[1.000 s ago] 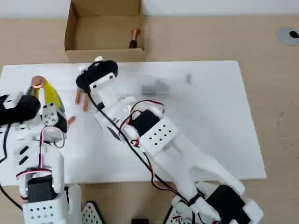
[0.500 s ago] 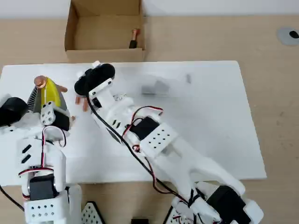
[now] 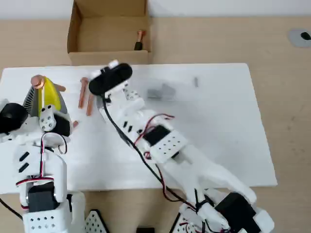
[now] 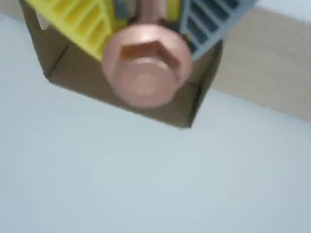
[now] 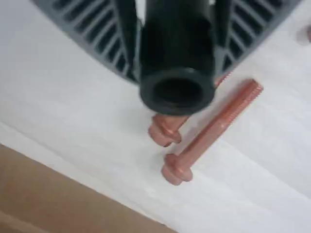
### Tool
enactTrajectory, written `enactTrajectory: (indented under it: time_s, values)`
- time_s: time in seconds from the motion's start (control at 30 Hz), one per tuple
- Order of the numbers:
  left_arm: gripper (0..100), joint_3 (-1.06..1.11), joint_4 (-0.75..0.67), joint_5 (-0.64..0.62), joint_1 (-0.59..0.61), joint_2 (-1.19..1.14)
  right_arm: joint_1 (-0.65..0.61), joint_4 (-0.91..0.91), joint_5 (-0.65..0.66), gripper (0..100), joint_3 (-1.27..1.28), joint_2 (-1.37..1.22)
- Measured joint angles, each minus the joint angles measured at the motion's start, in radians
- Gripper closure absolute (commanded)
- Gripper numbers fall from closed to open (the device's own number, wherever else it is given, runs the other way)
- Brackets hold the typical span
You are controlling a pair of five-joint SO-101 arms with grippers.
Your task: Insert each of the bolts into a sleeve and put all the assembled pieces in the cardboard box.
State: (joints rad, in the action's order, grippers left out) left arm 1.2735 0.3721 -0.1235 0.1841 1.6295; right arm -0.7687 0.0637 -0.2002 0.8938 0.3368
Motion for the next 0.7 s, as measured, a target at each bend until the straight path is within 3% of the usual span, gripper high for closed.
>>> enactTrajectory:
  time_s: [0.2,0.53,0.7]
  values:
    - [99,-0.005,-0.002,0.101,-0.083,0.0,0.0,-0.181,0.0,98.9,0.166,0.084]
    - [99,-0.005,-0.002,0.147,-0.195,0.0,-0.034,-0.21,0.043,98.9,0.318,0.293]
    - [99,0.018,-0.003,0.267,-0.249,-0.002,-0.097,-0.21,0.094,98.9,0.342,0.293]
